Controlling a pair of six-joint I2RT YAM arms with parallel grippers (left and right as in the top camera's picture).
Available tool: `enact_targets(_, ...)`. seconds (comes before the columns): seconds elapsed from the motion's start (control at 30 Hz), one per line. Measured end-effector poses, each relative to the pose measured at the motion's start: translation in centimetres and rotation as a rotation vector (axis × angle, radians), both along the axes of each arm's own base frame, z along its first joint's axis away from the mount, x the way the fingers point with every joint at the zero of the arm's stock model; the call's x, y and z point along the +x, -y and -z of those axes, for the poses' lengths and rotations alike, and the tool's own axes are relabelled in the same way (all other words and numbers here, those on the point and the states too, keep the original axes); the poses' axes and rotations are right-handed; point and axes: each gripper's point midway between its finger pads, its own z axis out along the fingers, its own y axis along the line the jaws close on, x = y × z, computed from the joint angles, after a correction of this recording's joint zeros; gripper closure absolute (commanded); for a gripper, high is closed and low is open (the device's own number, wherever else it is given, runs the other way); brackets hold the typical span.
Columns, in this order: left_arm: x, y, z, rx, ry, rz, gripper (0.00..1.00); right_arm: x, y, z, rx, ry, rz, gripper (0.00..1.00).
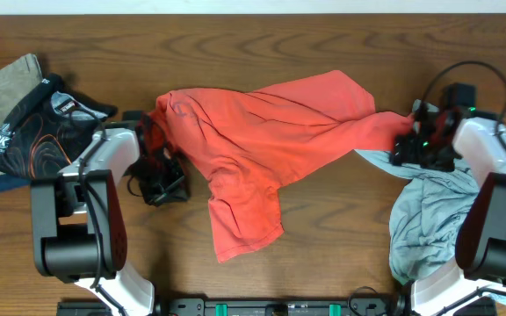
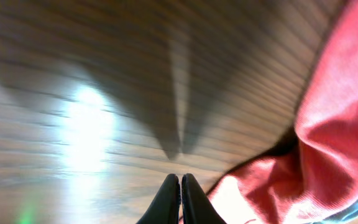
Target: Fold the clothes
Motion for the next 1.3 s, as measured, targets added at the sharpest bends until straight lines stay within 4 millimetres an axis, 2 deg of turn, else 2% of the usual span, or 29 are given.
enact_targets(0.03, 0.0, 0.5, 0.0, -0.005, 0.004, 0.019, 0.5, -0.2, 0.0, 0.4, -0.02, -0.003, -0.009, 0.09)
enact_targets(0.07, -0.1, 0.9, 0.0, -0.009, 0.006, 0.031, 0.37, -0.3, 0.0, 0.7, -0.036, -0.006, -0.016, 0.07)
enact_targets(0.1, -0.1, 1.3, 0.0, -0.009, 0.01, 0.046, 0.3, -0.5, 0.0, 1.0, -0.05, -0.006, -0.022, 0.07)
enact_targets(0.17, -0.1, 2.3, 0.0, -0.012, 0.021, 0.082, 0.26, -0.6, 0.3, 1.6, -0.074, 0.001, -0.023, 0.04)
enact_targets(0.33, 0.0, 4.6, -0.1, -0.02, 0.065, 0.166, 0.23, -0.5, 0.4, 2.0, -0.09, 0.036, -0.02, 0.03)
enact_targets(0.37, 0.1, 5.2, -0.1, -0.023, 0.081, 0.185, 0.23, -0.5, 0.4, 2.0, -0.091, 0.05, -0.02, 0.1)
enact_targets(0.4, 0.2, 5.8, -0.1, -0.026, 0.097, 0.204, 0.25, -0.4, 0.4, 2.0, -0.091, 0.062, -0.021, 0.26)
enact_targets(0.43, 0.3, 6.2, -0.2, -0.028, 0.108, 0.217, 0.32, -0.3, 0.4, 2.0, -0.091, 0.073, -0.024, 0.37)
enact_targets(0.47, 0.4, 6.7, -0.2, -0.029, 0.119, 0.231, 0.44, -0.1, 0.3, 2.1, -0.09, 0.083, -0.023, 0.51)
enact_targets(0.53, 0.6, 7.6, -0.1, -0.033, 0.147, 0.262, 0.81, 0.2, 0.4, 2.0, -0.095, 0.1, -0.022, 0.89)
enact_targets(0.57, 0.6, 8.1, -0.1, -0.036, 0.156, 0.282, 0.92, 0.3, 0.6, 2.0, -0.105, 0.105, -0.018, 0.99)
enact_targets(0.7, 0.3, 8.9, 0.0, -0.032, 0.166, 0.319, 0.94, 0.1, 1.8, 1.9, -0.161, 0.092, 0.056, 0.99)
enact_targets(0.83, 0.3, 8.3, 0.3, 0.008, 0.162, 0.321, 0.94, -0.7, 4.0, 1.1, -0.201, 0.032, 0.151, 0.99)
enact_targets(0.9, 0.3, 7.8, 0.4, 0.035, 0.161, 0.32, 0.94, 0.0, 5.7, -0.3, -0.217, 0.037, 0.21, 0.99)
enact_targets(0.97, 0.4, 7.5, 0.6, 0.057, 0.161, 0.315, 0.94, 1.3, 8.0, -2.7, -0.238, 0.07, 0.282, 0.99)
enact_targets(1.07, 0.5, 7.2, 0.7, 0.082, 0.159, 0.308, 0.94, 3.5, 12.9, -8.3, -0.315, 0.164, 0.412, 0.99)
enact_targets(1.13, 0.5, 7.0, 0.7, 0.09, 0.16, 0.309, 0.94, 4.2, 16.2, -12.1, -0.377, 0.232, 0.493, 0.99)
enact_targets(1.23, 0.6, 6.9, 0.8, 0.097, 0.16, 0.307, 0.94, 3.4, 21.1, -17.4, -0.458, 0.306, 0.644, 0.99)
enact_targets(1.27, 0.6, 6.9, 0.8, 0.1, 0.16, 0.308, 0.94, 2.8, 22.3, -18.4, -0.471, 0.319, 0.689, 0.91)
enact_targets(1.3, 0.6, 6.8, 0.8, 0.102, 0.16, 0.308, 0.94, 2.1, 23.4, -19.2, -0.477, 0.327, 0.741, 0.68)
